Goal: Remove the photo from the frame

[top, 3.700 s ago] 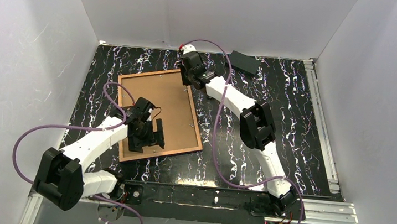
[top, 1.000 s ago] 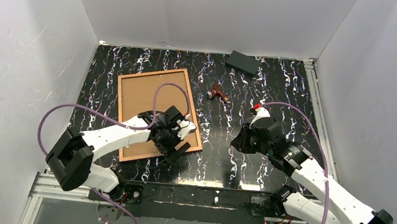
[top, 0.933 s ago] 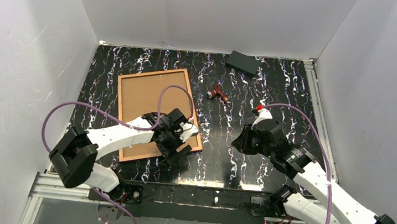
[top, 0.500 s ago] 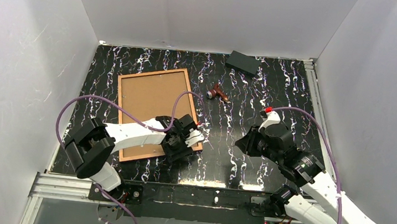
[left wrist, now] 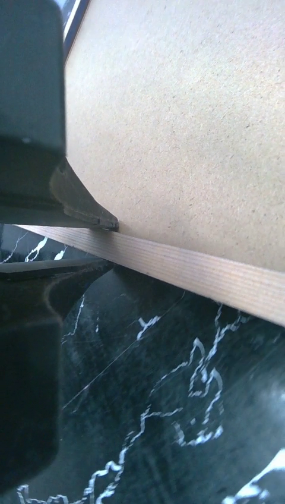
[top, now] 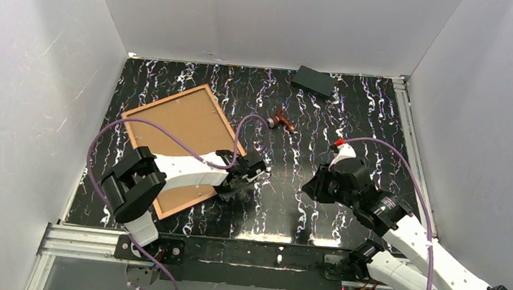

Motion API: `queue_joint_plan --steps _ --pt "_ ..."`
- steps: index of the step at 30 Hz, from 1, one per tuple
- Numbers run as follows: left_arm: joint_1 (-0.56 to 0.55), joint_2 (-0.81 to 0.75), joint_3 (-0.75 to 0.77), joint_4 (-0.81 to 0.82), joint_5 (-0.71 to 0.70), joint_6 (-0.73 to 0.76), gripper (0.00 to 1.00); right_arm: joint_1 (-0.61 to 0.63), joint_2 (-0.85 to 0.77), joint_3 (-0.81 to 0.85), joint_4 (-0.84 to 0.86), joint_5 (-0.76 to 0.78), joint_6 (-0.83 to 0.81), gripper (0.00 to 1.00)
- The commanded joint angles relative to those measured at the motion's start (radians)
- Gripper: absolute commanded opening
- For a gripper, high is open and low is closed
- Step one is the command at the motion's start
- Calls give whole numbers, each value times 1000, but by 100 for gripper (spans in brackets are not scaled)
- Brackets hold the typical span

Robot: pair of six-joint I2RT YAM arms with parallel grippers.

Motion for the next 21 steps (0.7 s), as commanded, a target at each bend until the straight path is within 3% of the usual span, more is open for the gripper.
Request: queue_joint_plan --steps 1,10,15,21 --pt "22 71 -9 -108 -154 -212 0 -1 -7 19 22 -3 -19 1" --pt "62 247 266 -97 -134 -271 0 0 -8 19 5 -3 -27 1" --pt "143 396 487 -148 -104 -424 0 -1 -25 10 -14 -4 -16 1" --pt "208 544 761 -220 -177 -580 0 -1 -30 -7 -25 -7 -8 1"
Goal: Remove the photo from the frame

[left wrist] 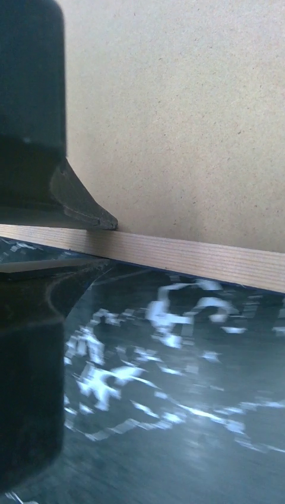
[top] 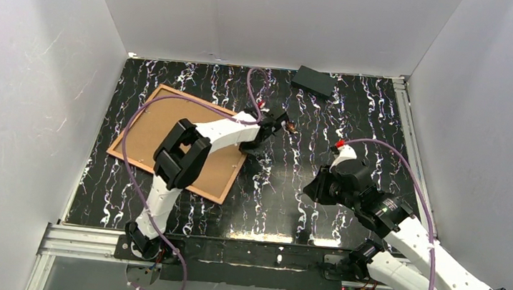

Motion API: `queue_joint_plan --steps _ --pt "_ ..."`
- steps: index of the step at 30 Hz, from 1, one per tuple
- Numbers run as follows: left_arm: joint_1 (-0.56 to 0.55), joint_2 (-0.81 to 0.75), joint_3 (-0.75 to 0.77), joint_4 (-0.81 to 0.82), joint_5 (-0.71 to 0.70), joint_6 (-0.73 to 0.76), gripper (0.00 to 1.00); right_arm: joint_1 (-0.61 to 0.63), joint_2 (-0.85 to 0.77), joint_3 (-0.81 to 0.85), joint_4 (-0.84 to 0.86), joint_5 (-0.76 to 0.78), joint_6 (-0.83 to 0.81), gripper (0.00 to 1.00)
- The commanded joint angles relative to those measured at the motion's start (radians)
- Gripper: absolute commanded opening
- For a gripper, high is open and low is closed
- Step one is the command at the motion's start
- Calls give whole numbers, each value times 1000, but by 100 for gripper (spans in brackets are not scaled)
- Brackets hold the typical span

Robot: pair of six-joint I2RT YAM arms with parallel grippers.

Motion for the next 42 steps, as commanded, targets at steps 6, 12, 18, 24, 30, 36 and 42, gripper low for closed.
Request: queue_joint_plan --steps 6,12,18,24,30,36,42 --pt "74 200 345 -193 -104 -237 0 0 9 -8 8 -12 18 1" --pt "113 148 353 -232 43 -238 58 -1 54 7 25 -36 20 1" --pt "150 -213 11 -126 298 -36 86 -1 113 30 57 -54 17 1" --pt "177 -626 -486 42 524 376 98 4 154 32 117 -82 2 1" --pt "173 -768 -707 172 614 653 96 7 209 57 157 -115 -8 1" --pt "172 -675 -698 170 728 751 90 9 196 62 155 -136 0 1" --pt "125 -633 -728 186 661 787 82 9 166 58 135 -123 0 1"
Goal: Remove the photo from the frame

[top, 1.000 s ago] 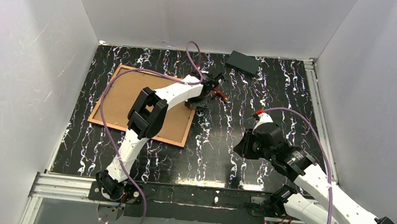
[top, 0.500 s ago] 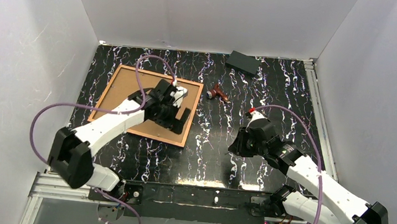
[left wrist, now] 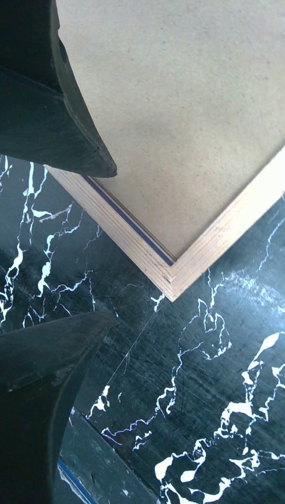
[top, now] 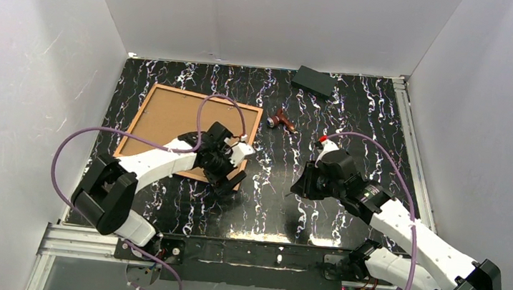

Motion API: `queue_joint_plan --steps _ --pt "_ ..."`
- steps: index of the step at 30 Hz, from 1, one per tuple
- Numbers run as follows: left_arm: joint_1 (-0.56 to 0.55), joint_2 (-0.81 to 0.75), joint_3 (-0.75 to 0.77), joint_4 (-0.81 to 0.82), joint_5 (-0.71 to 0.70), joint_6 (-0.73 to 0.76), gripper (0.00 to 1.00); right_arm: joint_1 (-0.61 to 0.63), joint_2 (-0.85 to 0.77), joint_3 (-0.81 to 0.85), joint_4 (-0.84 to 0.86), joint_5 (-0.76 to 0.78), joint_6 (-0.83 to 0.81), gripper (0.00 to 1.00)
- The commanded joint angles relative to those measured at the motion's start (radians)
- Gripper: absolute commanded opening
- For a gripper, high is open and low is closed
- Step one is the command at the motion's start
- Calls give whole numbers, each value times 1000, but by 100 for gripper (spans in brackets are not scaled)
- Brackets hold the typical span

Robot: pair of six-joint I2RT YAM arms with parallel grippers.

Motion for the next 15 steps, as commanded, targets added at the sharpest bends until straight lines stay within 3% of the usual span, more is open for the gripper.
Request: queue_joint_plan --steps 1,3,7,15 --pt "-45 5 -28 -54 -11 71 84 6 -26 44 18 -3 -6 1" --pt "-75 9 -51 -4 -90 74 85 5 -23 46 19 -2 -6 1" --pt "-115 70 -44 37 -280 82 62 5 -6 47 40 -9 -3 1" --pt "-218 108 -96 102 -463 51 51 6 24 62 58 -16 -3 1"
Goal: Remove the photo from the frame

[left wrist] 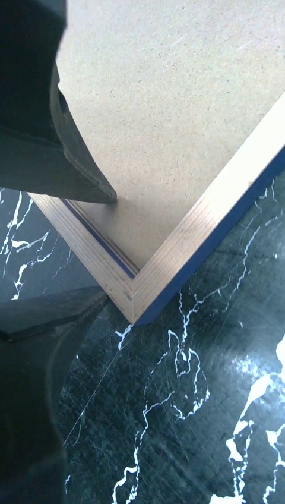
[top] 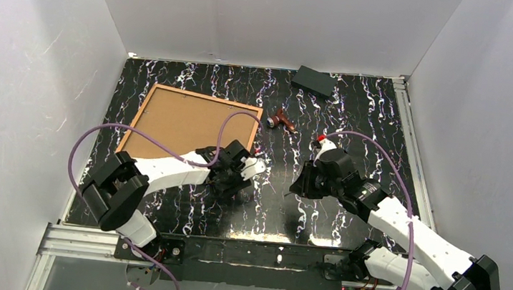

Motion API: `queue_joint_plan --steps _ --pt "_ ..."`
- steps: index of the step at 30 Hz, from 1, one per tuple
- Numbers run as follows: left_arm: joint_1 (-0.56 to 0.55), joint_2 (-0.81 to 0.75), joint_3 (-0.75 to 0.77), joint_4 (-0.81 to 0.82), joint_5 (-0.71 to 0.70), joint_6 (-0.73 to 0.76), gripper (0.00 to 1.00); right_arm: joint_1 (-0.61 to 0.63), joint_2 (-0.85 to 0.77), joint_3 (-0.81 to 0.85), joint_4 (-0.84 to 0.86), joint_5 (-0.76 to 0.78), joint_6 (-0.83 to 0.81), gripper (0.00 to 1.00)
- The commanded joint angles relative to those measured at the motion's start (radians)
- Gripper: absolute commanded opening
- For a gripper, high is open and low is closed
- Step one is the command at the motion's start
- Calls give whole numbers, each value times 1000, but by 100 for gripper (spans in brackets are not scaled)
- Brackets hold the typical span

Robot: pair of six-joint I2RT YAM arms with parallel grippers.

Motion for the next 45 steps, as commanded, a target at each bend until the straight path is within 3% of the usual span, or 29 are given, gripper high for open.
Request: queue_joint_plan --steps 1,7,16,22,24,29,32,37,41,45 --pt "-47 57 -33 -55 -152 -21 47 5 5 55 56 -12 -4 1" --pt "-79 83 39 -130 -237 -217 34 5 38 67 61 -2 -2 1" --pt "-97 128 137 -239 -256 -507 18 5 137 138 52 55 2 1" --pt "-119 152 143 -223 -257 -551 20 6 188 170 52 45 4 1" --pt "-119 153 157 -247 -256 -554 28 6 203 174 56 46 3 1" --pt "-118 94 177 -278 -236 -567 68 4 239 197 65 84 10 1" --pt "-111 12 201 -332 -207 -577 83 -2 262 233 41 123 5 1" --pt "-17 -203 174 -421 -108 -652 91 -11 356 337 28 151 -53 1" --pt "218 -369 104 -514 22 -783 93 1 498 489 -12 164 -107 1" --pt "362 -462 36 -556 72 -818 92 32 665 668 -49 184 -152 1"
